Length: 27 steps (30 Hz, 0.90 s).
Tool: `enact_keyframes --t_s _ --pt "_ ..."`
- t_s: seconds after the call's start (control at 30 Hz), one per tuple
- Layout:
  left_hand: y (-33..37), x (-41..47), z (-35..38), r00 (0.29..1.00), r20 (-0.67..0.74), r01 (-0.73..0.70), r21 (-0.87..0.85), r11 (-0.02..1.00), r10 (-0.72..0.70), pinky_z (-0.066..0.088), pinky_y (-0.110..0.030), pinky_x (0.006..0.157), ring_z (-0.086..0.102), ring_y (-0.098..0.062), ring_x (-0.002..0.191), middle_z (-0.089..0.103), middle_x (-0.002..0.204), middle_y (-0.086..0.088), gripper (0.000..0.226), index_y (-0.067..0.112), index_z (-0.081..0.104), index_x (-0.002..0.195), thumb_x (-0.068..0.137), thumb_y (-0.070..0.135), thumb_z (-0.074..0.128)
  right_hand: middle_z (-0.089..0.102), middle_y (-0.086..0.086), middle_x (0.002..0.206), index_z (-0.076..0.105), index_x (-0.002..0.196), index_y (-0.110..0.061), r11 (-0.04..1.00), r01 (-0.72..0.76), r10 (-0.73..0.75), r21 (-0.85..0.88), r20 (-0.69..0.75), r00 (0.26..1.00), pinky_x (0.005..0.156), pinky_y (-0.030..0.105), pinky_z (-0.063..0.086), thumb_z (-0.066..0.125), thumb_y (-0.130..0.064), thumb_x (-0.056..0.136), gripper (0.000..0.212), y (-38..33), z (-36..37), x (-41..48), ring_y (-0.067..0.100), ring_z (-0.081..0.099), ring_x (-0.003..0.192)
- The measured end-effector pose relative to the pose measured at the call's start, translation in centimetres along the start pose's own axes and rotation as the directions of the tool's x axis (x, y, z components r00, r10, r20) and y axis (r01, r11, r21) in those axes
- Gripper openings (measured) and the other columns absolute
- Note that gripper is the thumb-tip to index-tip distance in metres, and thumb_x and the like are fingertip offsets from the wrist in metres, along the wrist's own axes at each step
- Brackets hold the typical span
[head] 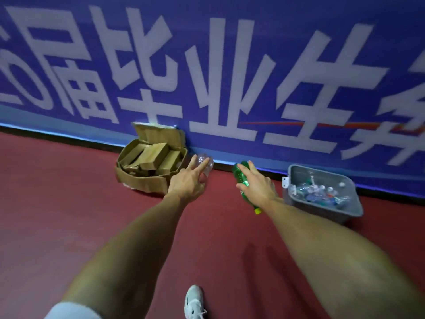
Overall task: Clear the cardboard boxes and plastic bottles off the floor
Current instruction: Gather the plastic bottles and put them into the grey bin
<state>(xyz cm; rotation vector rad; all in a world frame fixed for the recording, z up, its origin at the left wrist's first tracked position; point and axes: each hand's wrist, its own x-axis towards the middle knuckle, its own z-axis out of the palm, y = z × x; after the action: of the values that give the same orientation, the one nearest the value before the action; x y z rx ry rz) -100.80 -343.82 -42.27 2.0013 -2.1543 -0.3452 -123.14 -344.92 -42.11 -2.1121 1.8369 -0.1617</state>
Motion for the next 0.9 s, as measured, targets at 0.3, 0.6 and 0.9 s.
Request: enact_keyframes --t_s 0.3,0.6,0.9 --pt "10.0 15.9 4.7 0.941 0.195 -0.274 -0.040 0.961 0.277 0.052 -0.040 0.087 0.054 -0.029 0.127 0.005 0.168 0.004 0.065 0.047 0.013 0.156 0.100 0.041 0.045 0.003 -0.004 0.168 0.020 0.156 -0.039 0.958 -0.282 0.285 0.058 -0.046 0.957 0.101 0.044 0.044 0.054 -0.036 0.101 0.066 10.1 -3.3 7.4 0.038 0.055 0.125" --pt "22.5 27.7 10.1 0.837 0.300 -0.468 -0.041 0.883 0.458 0.047 -0.040 0.095 0.053 -0.031 0.130 0.007 0.168 0.005 0.064 0.042 0.017 0.157 0.099 0.032 0.043 0.008 -0.005 0.168 0.022 0.156 -0.038 0.870 -0.485 0.489 0.093 -0.027 0.872 0.107 0.045 0.040 0.055 -0.037 0.099 0.066 24.0 -5.4 11.8 0.038 0.051 0.130" --pt "36.0 38.8 13.3 0.794 0.332 -0.522 -0.055 0.851 0.509 0.047 -0.044 0.097 0.051 -0.036 0.131 0.005 0.168 0.005 0.058 0.042 0.013 0.157 0.104 0.034 0.034 0.010 -0.009 0.166 0.021 0.157 -0.037 0.826 -0.544 0.556 0.146 -0.057 0.829 0.103 0.043 0.042 0.056 -0.036 0.099 0.067 37.9 -11.5 18.0 0.036 0.053 0.128"
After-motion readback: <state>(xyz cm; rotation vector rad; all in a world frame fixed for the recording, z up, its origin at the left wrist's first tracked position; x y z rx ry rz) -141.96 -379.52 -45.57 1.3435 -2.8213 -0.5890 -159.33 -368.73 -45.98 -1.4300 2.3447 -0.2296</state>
